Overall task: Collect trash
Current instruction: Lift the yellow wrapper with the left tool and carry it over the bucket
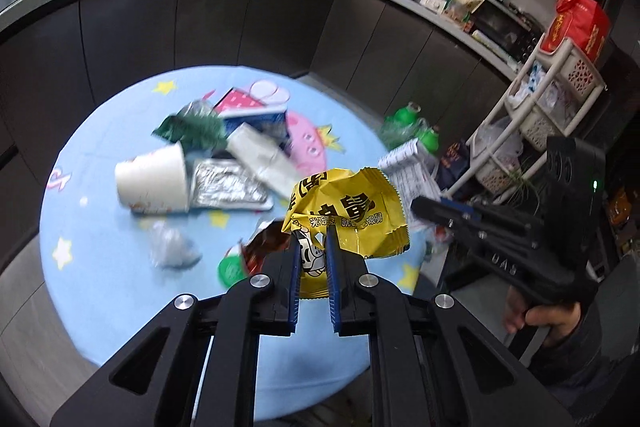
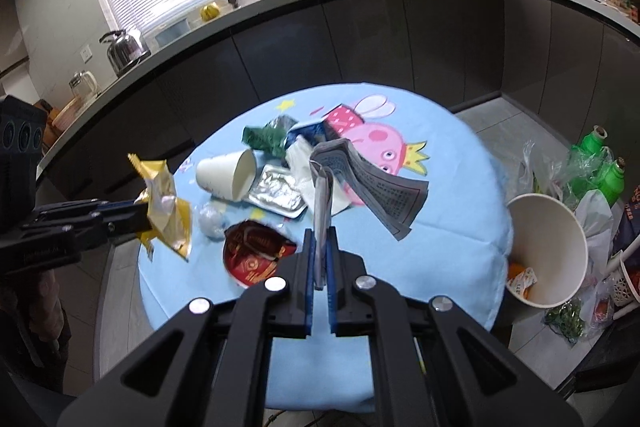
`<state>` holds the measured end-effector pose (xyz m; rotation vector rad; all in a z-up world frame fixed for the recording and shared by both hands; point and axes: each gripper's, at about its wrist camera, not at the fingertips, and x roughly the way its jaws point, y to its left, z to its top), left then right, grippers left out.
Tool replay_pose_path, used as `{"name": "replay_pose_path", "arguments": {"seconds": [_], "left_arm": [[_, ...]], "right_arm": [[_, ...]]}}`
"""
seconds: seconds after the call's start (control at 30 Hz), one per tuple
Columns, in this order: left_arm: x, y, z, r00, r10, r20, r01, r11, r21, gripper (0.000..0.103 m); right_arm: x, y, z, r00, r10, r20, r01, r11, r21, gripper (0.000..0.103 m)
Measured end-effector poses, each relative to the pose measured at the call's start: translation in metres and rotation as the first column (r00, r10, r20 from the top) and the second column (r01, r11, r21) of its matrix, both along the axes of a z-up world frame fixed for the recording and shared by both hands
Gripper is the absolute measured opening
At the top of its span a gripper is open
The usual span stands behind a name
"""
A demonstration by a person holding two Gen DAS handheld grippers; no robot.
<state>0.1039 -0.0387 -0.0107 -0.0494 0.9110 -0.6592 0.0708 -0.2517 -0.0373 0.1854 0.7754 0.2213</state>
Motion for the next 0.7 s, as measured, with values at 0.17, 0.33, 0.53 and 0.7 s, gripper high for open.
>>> {"name": "replay_pose_path", "arguments": {"seconds": [0.17, 0.33, 0.53, 0.7], "left_arm": [[0.017, -0.038, 0.017, 0.999, -0.036, 0.015, 0.036, 0.998, -0.045, 0.010], [0.032, -0.083, 0.025, 0.996, -0.089, 0.022, 0.090, 0.994, -0.063, 0.010], [0.048, -0.148, 0.029, 0.984, -0.175, 0.024, 0.176, 0.982, -0.061, 0.010], [0.057, -0.208, 0.023, 0.968, -0.252, 0.012, 0.252, 0.966, -0.049, 0.010]], "right_arm": [[-0.002, -0.029, 0.014, 0.998, -0.057, 0.038, 0.057, 0.998, 0.001, 0.007], [-0.004, -0.068, 0.023, 0.989, -0.134, 0.068, 0.134, 0.991, 0.002, 0.007], [-0.007, -0.122, 0.019, 0.969, -0.235, 0.072, 0.234, 0.972, 0.019, 0.007], [-0.010, -0.166, 0.004, 0.950, -0.307, 0.054, 0.306, 0.951, 0.034, 0.007]]}}
